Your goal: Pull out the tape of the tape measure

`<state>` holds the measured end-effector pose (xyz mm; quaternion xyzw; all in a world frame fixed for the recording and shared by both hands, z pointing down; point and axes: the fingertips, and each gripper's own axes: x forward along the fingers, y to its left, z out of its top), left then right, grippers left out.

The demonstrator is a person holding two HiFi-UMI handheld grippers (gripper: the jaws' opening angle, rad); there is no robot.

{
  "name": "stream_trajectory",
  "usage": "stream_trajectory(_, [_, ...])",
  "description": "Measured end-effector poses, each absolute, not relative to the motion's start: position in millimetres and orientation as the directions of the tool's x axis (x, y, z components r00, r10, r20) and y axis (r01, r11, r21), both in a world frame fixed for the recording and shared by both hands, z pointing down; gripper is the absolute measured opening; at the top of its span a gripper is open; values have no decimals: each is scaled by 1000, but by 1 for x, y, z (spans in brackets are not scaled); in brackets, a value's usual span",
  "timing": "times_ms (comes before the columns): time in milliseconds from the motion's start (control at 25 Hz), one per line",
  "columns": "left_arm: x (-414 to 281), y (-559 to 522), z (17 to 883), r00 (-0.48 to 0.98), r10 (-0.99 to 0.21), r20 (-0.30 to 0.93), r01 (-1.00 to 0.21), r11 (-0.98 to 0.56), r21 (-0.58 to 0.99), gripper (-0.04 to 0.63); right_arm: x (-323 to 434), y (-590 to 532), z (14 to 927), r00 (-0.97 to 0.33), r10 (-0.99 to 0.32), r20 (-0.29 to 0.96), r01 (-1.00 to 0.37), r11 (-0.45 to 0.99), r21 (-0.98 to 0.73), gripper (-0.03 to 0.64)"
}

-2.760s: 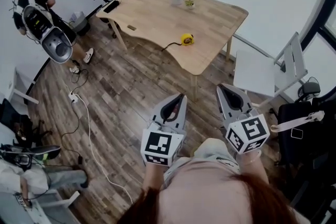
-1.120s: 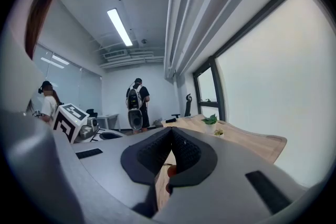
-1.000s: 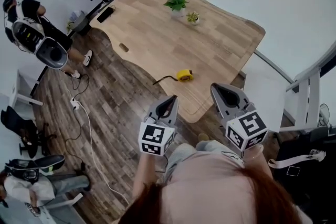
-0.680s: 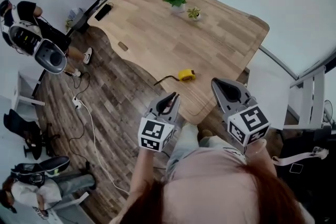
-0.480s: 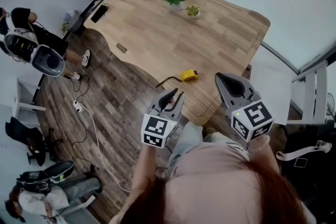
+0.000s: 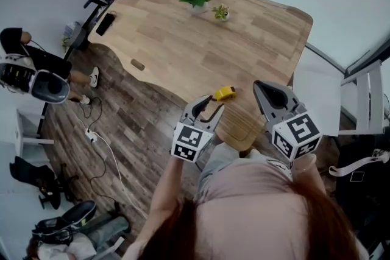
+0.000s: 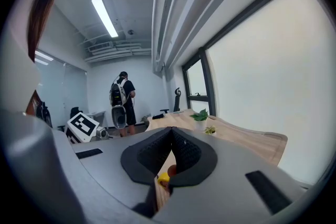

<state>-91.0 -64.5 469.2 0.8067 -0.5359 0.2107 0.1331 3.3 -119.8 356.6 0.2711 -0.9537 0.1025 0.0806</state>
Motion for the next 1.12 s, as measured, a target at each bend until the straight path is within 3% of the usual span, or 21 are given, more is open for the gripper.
stream_trajectory(720, [-91, -108, 571, 481, -594, 645, -786, -619, 15, 233, -5, -157, 370, -734, -632, 249, -673, 727, -137, 0])
stream_trajectory(1120, [-86, -122, 613, 528, -504, 684, -715, -699, 37, 233, -5, -163, 384, -668, -679, 303, -735, 666, -128, 0])
